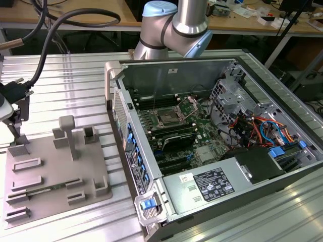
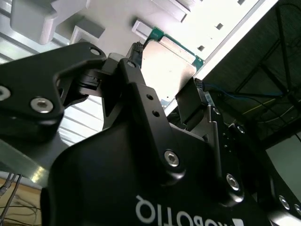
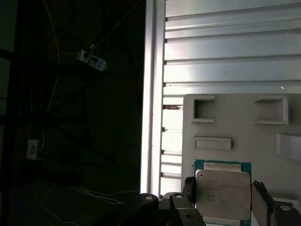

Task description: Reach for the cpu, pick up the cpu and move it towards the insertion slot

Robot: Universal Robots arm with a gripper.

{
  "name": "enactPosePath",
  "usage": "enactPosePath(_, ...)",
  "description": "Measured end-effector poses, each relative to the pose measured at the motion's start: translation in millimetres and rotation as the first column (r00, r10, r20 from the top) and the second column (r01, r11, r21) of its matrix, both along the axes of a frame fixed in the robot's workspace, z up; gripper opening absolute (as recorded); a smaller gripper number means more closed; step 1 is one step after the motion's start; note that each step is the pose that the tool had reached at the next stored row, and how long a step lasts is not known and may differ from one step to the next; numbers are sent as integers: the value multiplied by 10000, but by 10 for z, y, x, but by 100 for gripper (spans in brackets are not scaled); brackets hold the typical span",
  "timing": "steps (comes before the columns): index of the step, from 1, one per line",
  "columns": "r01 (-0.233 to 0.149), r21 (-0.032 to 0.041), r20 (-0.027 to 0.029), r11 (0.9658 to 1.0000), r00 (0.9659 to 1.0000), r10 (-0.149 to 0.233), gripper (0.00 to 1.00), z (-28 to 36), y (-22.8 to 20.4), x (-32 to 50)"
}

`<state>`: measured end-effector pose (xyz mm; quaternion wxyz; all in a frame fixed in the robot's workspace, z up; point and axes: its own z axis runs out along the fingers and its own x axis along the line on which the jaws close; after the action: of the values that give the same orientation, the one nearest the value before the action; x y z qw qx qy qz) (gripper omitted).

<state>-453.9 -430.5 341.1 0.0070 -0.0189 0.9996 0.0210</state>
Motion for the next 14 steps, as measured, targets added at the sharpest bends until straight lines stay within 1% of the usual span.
enactPosePath(8,0,-1,-1,10000,10000,0,55,167,0,0)
enactPosePath(11,-1,0,0,10000,10000,1,55,247,0,0)
enactPosePath(14,0,0,0,10000,10000,0,55,295,0,0)
